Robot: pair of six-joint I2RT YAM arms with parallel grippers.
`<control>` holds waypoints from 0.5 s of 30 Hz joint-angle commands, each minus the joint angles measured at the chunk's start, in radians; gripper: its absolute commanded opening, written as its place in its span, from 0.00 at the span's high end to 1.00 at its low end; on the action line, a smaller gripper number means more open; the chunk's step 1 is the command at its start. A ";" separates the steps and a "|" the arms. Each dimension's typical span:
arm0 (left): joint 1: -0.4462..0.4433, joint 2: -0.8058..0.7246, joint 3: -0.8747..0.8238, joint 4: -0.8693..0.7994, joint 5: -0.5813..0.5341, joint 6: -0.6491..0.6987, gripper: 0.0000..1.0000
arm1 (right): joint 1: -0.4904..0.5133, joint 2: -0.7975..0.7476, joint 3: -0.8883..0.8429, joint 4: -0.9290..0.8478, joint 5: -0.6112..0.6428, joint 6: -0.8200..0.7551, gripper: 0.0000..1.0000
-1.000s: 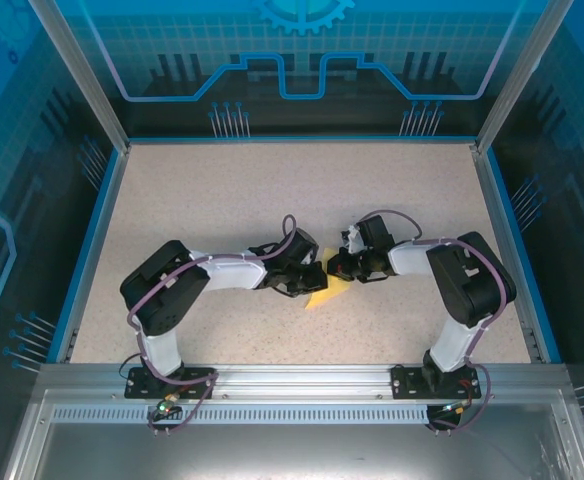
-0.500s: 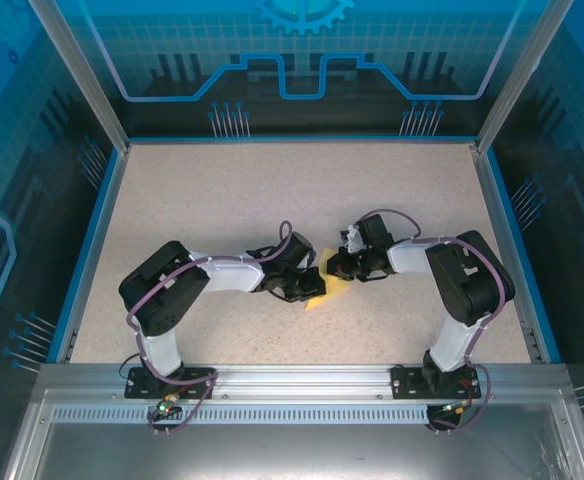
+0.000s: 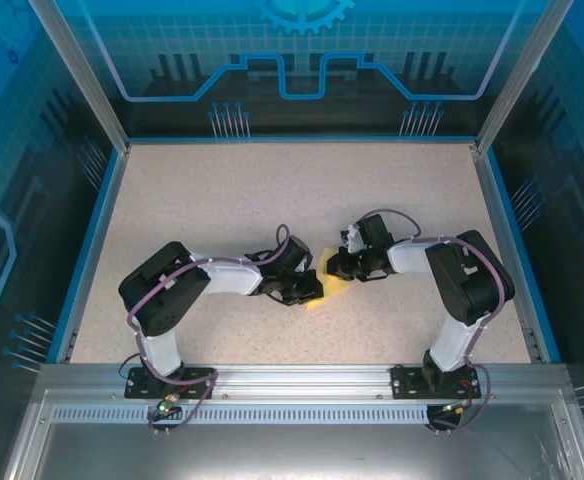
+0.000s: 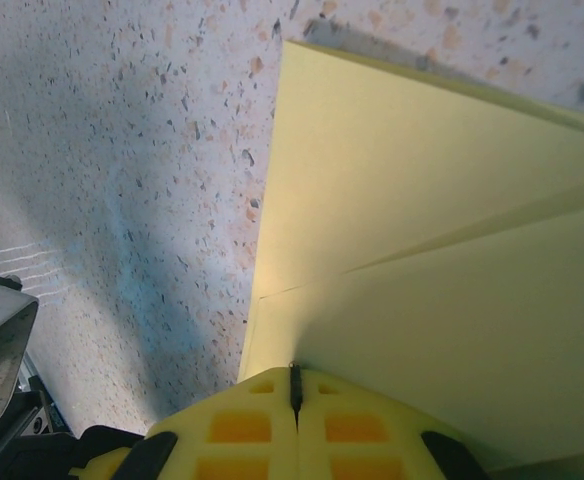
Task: Fold a paper plane with a square sheet of paper (pick it up from the middle)
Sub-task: Fourth fold the wing at the center of the table.
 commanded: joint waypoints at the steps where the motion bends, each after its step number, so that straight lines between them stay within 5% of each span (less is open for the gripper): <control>1: 0.007 -0.001 -0.042 -0.037 -0.015 -0.019 0.89 | -0.002 0.069 -0.027 -0.091 0.100 -0.022 0.97; 15: 0.007 -0.114 -0.056 -0.067 -0.009 0.012 0.88 | -0.003 0.076 -0.028 -0.100 0.105 -0.022 0.97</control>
